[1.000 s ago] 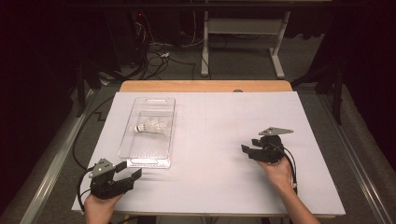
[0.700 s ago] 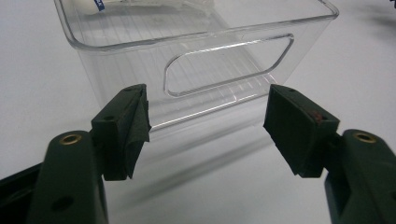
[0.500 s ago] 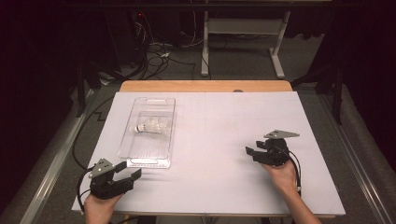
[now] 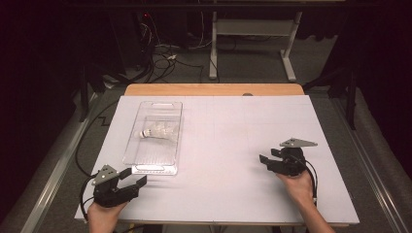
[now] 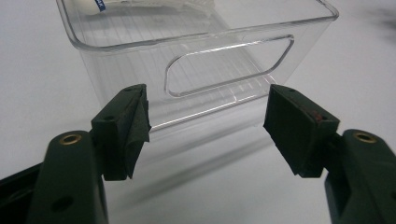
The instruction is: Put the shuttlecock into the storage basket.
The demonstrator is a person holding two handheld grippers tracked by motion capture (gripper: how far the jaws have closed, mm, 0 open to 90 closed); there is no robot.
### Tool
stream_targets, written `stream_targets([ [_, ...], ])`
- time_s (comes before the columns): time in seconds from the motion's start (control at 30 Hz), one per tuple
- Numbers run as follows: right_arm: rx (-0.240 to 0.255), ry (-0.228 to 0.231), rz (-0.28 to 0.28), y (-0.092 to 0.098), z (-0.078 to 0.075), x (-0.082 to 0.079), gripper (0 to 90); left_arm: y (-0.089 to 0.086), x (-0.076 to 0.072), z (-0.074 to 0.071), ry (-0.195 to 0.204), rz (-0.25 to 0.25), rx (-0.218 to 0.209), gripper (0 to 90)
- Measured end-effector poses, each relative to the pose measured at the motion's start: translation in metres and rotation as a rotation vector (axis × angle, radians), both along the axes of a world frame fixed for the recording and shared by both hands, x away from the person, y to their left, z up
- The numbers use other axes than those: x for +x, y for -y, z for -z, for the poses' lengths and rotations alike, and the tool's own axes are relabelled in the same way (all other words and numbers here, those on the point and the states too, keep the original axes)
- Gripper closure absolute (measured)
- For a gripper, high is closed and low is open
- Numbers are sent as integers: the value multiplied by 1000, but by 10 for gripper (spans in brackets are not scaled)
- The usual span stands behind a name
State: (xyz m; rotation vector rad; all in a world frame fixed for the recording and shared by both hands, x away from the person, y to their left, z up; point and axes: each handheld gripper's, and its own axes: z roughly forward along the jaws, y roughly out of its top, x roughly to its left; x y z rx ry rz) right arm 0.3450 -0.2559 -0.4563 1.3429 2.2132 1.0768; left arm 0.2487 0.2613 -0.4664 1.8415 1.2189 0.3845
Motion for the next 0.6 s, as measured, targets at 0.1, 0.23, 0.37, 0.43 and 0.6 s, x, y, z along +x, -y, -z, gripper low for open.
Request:
stream_targets([
  [0.1,2,5,3,2,0,-2,423,0,0,0,1,-1,-1,319],
  [0.23,6,11,5,5,1,-5,417,-1,0,0,1,-1,0,319],
  [0.37,4,21,14,10,1,-8,410,-1,0,0,1,-2,-1,319],
  [0.43,9,26,16,12,2,-10,406,-1,-1,0,2,-2,-1,319],
  [0.6,19,32,25,17,2,-14,398,-2,0,0,0,-1,-2,319],
])
